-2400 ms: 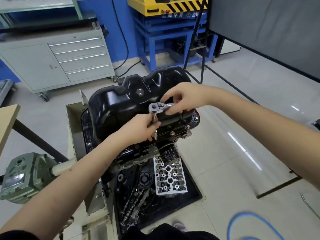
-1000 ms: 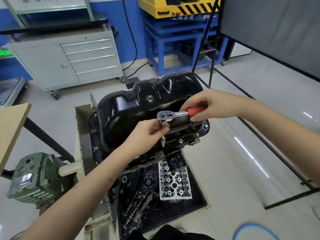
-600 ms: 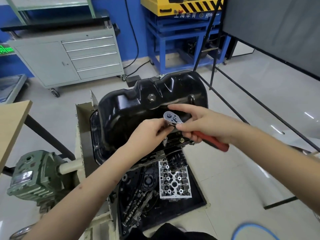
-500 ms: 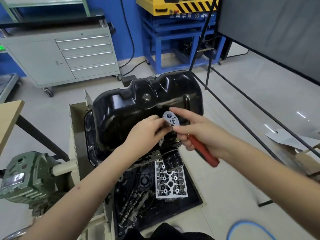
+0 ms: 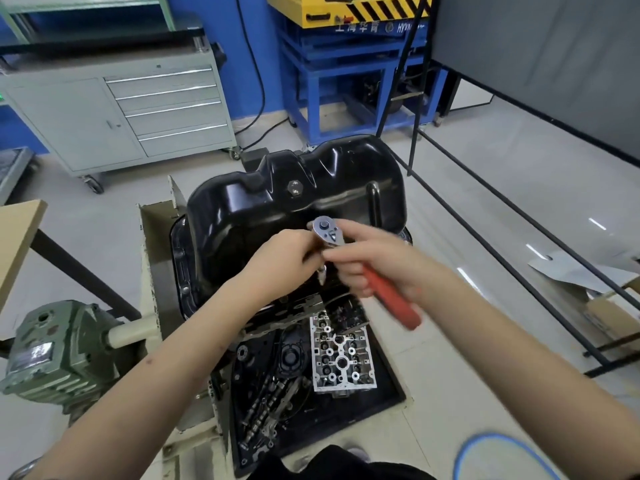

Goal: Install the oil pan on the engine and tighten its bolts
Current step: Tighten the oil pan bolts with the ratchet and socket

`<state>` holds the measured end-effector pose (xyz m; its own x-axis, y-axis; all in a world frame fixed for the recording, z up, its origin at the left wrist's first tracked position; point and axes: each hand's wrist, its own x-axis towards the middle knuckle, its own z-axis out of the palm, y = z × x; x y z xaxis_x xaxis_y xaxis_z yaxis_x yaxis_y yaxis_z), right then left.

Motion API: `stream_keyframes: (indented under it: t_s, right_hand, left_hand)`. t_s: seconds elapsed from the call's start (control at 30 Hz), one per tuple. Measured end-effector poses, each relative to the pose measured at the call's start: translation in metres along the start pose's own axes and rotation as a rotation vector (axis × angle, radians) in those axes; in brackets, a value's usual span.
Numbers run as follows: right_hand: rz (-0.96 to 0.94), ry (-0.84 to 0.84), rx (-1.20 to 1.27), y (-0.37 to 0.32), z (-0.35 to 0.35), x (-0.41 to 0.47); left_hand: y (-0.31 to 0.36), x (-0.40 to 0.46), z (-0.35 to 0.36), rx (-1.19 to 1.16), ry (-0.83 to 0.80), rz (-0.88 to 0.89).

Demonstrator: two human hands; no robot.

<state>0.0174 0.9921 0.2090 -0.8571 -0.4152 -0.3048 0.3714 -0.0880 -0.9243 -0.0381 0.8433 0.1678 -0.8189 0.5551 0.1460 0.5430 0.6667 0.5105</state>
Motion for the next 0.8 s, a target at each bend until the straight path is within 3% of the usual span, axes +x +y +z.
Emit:
stream_keyframes:
  t_s: [0.13,0.2,0.3,0.5,0.7,0.8]
  right_hand:
    - [-0.171,-0.107,-1.187,-0.049,-0.040,0.004]
    - [-0.193,-0.140,-1.436,-0.066,-0.043,0.016]
    - [-0.138,-0.218,-1.283,-0.059,-0.033,0.029]
    - [-0.199,-0.040,-0.774,-0.028,-0.035,0.020]
    - [-0.199,0.388,0.144,0.021,0.022,0.010]
    - [-0.149,0.346,0.144,0.019,0.029,0.016]
  left_hand:
    - [0.010,0.000,-0.003,-0.006,-0.058,0.041]
    - [0.010,0.003,-0.001,0.029,-0.074,0.037]
    - [0.009,0.004,-0.006,0.016,-0.098,0.007]
    - [0.012,0.007,-0.004,-0.013,-0.110,-0.038]
    - [0.009,0.006,0.005,0.052,-0.111,-0.080]
    - [0.007,0.004,0.008,0.127,-0.137,-0.085]
